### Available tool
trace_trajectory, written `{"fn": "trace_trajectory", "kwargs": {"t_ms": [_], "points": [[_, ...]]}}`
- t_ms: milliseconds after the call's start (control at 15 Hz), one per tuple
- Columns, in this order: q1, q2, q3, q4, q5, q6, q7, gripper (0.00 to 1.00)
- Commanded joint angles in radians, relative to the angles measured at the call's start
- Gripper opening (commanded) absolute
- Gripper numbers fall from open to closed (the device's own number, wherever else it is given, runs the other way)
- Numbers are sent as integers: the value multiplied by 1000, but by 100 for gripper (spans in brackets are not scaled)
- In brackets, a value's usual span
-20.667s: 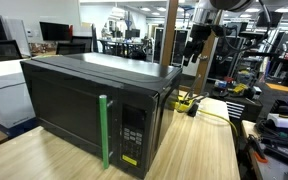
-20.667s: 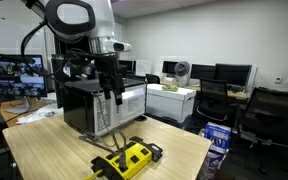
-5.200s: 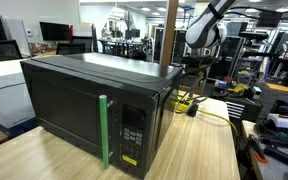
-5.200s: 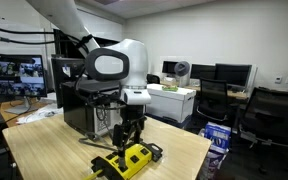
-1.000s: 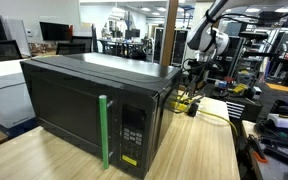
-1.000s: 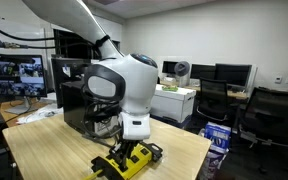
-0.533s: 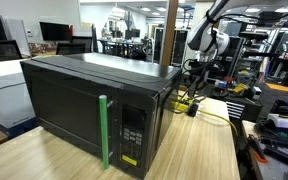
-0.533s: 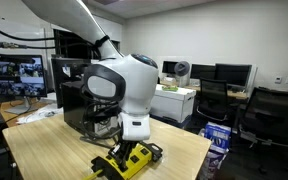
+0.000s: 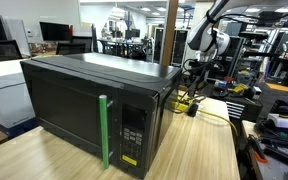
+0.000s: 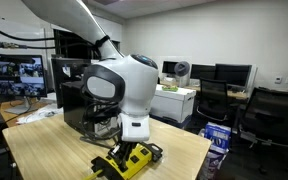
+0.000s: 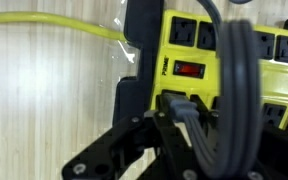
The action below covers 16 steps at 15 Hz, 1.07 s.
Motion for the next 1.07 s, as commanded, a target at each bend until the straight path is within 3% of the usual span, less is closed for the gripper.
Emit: {"fn": "trace_trajectory", "kwargs": {"t_ms": [0, 1000], "points": [[-21, 37, 12, -2, 61, 34, -20, 7], [-67, 130, 36, 72, 139, -22, -105, 7]]}}
